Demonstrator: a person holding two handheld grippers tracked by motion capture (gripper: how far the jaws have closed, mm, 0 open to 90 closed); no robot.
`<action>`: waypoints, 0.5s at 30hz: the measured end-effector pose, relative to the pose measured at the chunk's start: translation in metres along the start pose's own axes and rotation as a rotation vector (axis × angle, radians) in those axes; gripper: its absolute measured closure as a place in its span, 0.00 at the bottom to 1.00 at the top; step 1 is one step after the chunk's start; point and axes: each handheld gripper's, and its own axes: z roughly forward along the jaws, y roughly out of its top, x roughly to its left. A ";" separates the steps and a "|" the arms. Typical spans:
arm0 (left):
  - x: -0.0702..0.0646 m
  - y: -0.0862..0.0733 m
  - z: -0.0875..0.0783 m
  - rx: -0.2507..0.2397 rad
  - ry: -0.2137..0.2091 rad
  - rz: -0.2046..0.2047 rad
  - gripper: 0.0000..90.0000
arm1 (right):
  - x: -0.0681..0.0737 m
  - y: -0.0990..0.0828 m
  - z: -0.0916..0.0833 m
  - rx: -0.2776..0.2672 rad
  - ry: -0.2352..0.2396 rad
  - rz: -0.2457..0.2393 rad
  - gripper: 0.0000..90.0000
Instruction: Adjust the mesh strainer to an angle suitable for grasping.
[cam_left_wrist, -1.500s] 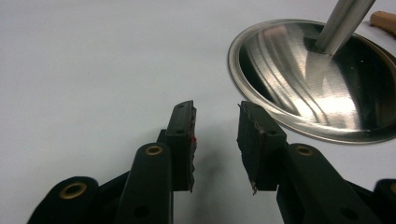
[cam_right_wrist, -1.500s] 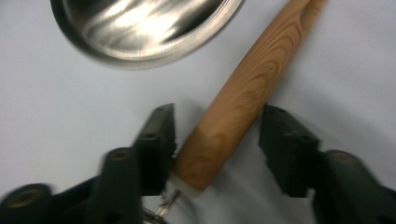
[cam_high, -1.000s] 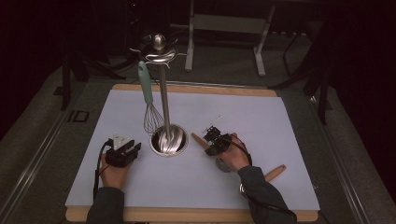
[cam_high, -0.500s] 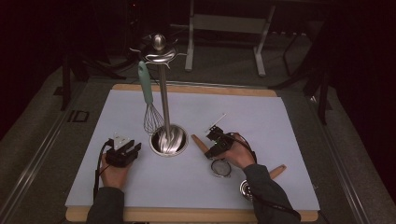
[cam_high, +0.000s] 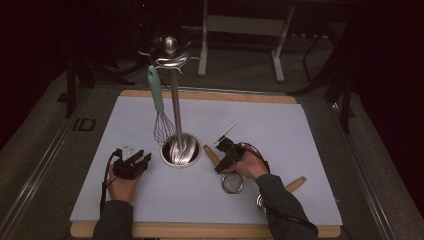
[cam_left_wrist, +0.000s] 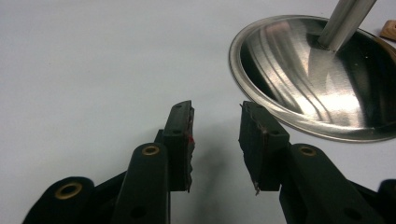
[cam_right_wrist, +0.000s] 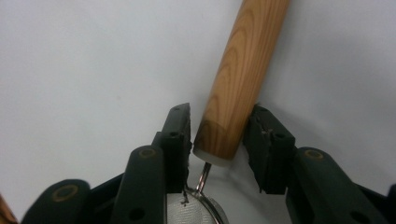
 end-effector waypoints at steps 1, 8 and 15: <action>0.000 0.000 0.000 0.000 0.000 -0.001 0.72 | 0.001 0.000 0.003 0.009 -0.002 0.006 0.71; 0.000 0.000 0.000 0.000 0.000 -0.002 0.72 | 0.000 -0.001 -0.001 -0.028 -0.050 -0.007 0.79; 0.000 0.000 0.000 0.002 0.001 0.001 0.72 | 0.001 -0.002 -0.009 -0.053 -0.064 -0.012 0.79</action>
